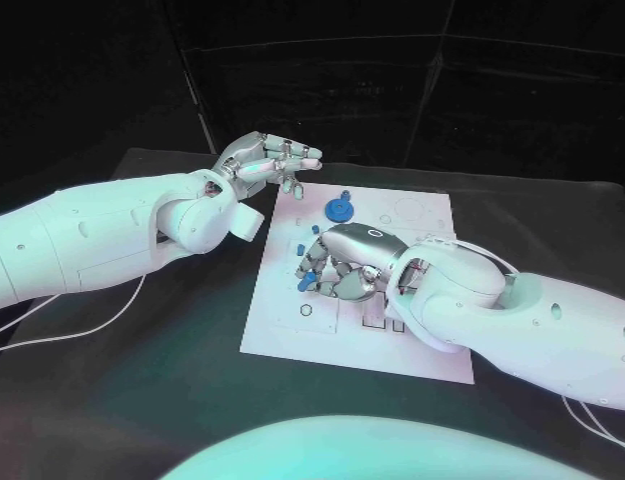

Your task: Assemble the parts on the task board

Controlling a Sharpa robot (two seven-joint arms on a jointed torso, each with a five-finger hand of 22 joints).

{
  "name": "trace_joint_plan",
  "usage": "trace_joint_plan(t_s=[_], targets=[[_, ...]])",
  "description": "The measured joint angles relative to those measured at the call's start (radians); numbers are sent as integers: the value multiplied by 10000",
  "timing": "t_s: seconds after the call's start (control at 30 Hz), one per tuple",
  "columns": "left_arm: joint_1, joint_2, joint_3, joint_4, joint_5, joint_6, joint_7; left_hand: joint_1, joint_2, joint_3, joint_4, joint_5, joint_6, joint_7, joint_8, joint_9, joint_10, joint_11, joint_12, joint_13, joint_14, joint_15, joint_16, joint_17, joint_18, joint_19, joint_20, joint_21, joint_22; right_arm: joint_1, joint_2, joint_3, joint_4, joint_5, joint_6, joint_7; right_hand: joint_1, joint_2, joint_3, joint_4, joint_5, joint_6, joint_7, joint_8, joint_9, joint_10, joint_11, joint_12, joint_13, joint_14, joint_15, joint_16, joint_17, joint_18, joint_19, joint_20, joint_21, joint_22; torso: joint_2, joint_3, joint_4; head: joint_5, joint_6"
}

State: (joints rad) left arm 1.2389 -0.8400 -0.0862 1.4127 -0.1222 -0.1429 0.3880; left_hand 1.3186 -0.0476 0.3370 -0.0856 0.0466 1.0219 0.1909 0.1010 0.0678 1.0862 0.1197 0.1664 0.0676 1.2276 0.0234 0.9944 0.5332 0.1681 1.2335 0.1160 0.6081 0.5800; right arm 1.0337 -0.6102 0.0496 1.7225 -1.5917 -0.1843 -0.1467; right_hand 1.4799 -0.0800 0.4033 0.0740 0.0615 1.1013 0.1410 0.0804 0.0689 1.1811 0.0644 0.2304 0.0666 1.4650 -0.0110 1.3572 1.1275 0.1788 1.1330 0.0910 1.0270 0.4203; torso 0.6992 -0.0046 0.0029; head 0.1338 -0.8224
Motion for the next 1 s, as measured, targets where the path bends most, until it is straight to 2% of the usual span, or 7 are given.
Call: trace_joint_plan(t_s=[0.2, 0.37, 0.6, 1.0], targets=[[5, 14, 1, 12, 0, 0, 1, 0, 0, 0, 0, 0, 0, 0, 0, 0, 0, 0, 0, 0, 0, 0, 0, 1, 0, 0, 0, 0, 1, -45, 190, -264, -315, 11, 247, 179, 0, -1, 48, -49, 0, 32, 33, -4, -8, 35, 36, -36, 0, 0, 0, 0, -10, 1, 0, 0, 0, 1, -6, 12, -4, 53, -35], [5, 35, 1, 7, 1, 0, 1, 0, 0, 0, 0, 0, 0, 0, 0, 0, 0, 0, 0, 0, 0, 0, 0, 1, 0, 0, 0, 0, 2, -64, 289, -383, -465, 14, 466, 266, 1, -1, 48, -49, -1, 31, 33, -32, -1, 35, 36, -36, 0, 0, 0, 0, -10, 0, 0, 0, 0, 1, -8, 18, -4, 92, -38], [4, 56, 1, 0, 1, 2, 0, 0, 0, 0, 0, 0, 0, 0, 0, 0, 0, 0, 0, 0, 0, 0, 0, 1, 0, 0, 0, 0, 2, -80, 330, -422, -570, 10, 769, 302, 1, -1, 47, -49, -1, 31, 34, -44, 4, 35, 36, -36, 1, 0, 0, -1, -10, 0, 0, 0, 0, 15, -12, 23, -15, 126, -61], [4, 68, 1, -4, 1, 3, -2, 0, 0, 0, 0, 0, 0, 0, 0, 0, 0, 0, 0, 0, 0, 0, 0, 2, 0, 0, 0, 0, 3, -82, 373, -431, -674, -158, 935, 240, 2, -2, 71, -76, -1, 29, 33, -83, 3, 35, 36, -35, 2, 0, 0, -1, -27, 0, 0, -1, 0, 14, -12, 18, -10, 130, -75]])
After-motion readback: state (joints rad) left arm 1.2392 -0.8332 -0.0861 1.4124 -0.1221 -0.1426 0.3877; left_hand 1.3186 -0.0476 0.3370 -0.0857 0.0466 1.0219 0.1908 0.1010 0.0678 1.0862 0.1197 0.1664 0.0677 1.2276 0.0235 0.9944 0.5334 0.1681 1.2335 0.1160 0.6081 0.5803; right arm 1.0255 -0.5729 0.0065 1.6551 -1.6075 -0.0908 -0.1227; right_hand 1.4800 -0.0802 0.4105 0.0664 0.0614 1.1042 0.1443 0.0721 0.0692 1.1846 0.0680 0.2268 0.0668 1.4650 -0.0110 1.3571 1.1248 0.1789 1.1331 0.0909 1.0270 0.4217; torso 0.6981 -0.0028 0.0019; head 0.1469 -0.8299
